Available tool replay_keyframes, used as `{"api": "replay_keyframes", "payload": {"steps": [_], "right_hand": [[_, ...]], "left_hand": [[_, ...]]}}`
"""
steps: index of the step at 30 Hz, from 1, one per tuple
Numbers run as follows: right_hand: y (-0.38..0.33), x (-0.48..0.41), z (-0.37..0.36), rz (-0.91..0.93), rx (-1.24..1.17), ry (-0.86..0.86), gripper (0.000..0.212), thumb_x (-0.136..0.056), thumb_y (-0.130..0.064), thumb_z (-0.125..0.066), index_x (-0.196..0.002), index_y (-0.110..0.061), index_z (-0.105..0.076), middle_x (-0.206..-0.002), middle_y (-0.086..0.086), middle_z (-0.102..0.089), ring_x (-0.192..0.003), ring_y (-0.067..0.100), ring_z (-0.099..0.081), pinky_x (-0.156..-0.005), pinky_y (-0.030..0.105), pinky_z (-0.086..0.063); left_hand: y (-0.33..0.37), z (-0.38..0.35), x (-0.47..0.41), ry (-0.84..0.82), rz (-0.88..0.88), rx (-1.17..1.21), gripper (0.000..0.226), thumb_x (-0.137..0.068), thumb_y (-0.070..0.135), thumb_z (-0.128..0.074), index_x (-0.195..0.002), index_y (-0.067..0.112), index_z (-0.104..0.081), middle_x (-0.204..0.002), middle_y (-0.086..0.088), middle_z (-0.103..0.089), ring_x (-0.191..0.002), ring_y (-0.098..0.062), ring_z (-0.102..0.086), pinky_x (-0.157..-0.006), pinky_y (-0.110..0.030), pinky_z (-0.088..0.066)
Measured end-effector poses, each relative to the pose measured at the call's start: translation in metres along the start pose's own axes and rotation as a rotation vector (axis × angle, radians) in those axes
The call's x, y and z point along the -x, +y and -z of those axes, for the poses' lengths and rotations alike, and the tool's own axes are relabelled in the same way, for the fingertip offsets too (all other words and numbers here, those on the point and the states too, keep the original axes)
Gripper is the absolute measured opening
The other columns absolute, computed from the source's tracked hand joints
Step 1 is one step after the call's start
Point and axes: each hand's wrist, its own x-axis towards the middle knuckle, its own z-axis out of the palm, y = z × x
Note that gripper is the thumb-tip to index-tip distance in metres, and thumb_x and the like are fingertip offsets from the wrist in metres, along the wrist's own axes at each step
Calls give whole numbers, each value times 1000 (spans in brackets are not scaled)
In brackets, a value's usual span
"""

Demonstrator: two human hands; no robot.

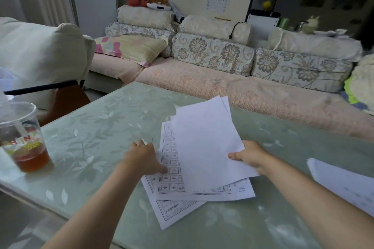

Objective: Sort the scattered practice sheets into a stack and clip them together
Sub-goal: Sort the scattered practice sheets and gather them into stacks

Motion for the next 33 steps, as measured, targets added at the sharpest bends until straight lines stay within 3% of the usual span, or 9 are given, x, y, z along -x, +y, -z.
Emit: {"api": "replay_keyframes", "payload": {"steps": [6, 9, 11, 17, 21, 24, 27, 30, 33], "right_hand": [[26, 37, 45, 7, -238, 33, 29, -84, 3, -73, -111, -7, -68, -105, 9, -74, -90, 24, -71, -75, 33, -56], [41, 54, 70, -16, -288, 55, 27, -85, 1, -72, -110, -7, -68, -104, 9, -75, -91, 24, -72, -75, 36, -58], [52, 62, 84, -28, -284, 72, 31, -83, 1, -74, -113, -5, -68, -106, 10, -75, -95, 28, -72, -84, 43, -59], [68, 79, 95, -49, 115, 77, 40, -82, -5, -75, -119, -14, -63, -111, 4, -72, -97, 22, -70, -84, 36, -58], [63, 79, 97, -166, 334, 159, 48, -83, -23, -77, -123, -3, -60, -124, 9, -64, -108, 26, -64, -89, 32, -53], [55, 82, 104, -222, 363, 285, 54, -87, -25, -72, -129, 2, -53, -113, 9, -57, -98, 26, -57, -78, 26, -45], [60, 78, 109, -243, 278, 315, 52, -89, -18, -69, -132, 3, -49, -115, 12, -55, -102, 27, -56, -83, 30, -47], [64, 79, 106, -262, 171, 269, 61, -90, -15, -71, -141, 0, -43, -140, 13, -51, -124, 30, -52, -95, 32, -44], [70, 75, 98, -229, 81, 286, 40, -87, -6, -72, -126, -4, -60, -125, 12, -64, -104, 27, -60, -87, 31, -48]], "left_hand": [[33, -10, 7, 9, -66, 122, 95, -71, 70, -67, -143, 18, -34, -145, -10, -35, -133, -31, -33, -105, -43, -34], [51, -6, 5, 14, -11, 712, 65, -77, 39, -79, -130, 17, -48, -117, -7, -60, -88, -17, -61, -72, -30, -50], [60, -6, 5, -52, 12, 934, 40, -80, 24, -78, -114, 11, -63, -93, -4, -69, -73, -16, -65, -67, -29, -54], [95, -16, 17, -210, -116, 708, 15, -82, 25, -75, -95, 19, -70, -87, -6, -71, -72, -19, -67, -63, -27, -55], [107, -20, 19, -192, -110, 636, 11, -84, 24, -72, -89, 15, -68, -82, -7, -65, -68, -21, -61, -61, -28, -49], [104, -21, 15, -15, -10, 818, 6, -87, 14, -67, -87, 9, -65, -81, -11, -60, -66, -24, -53, -58, -27, -43], [99, -23, 16, 50, 126, 1033, 5, -88, 9, -66, -89, 6, -61, -82, -14, -62, -68, -27, -58, -61, -31, -51], [102, -26, 27, -239, 116, 860, 5, -87, 7, -66, -92, 6, -63, -91, -16, -71, -83, -32, -68, -79, -40, -57], [104, -26, 34, -476, 8, 756, 20, -90, 4, -55, -108, 6, -64, -94, -13, -75, -87, -28, -73, -76, -37, -58]]}}
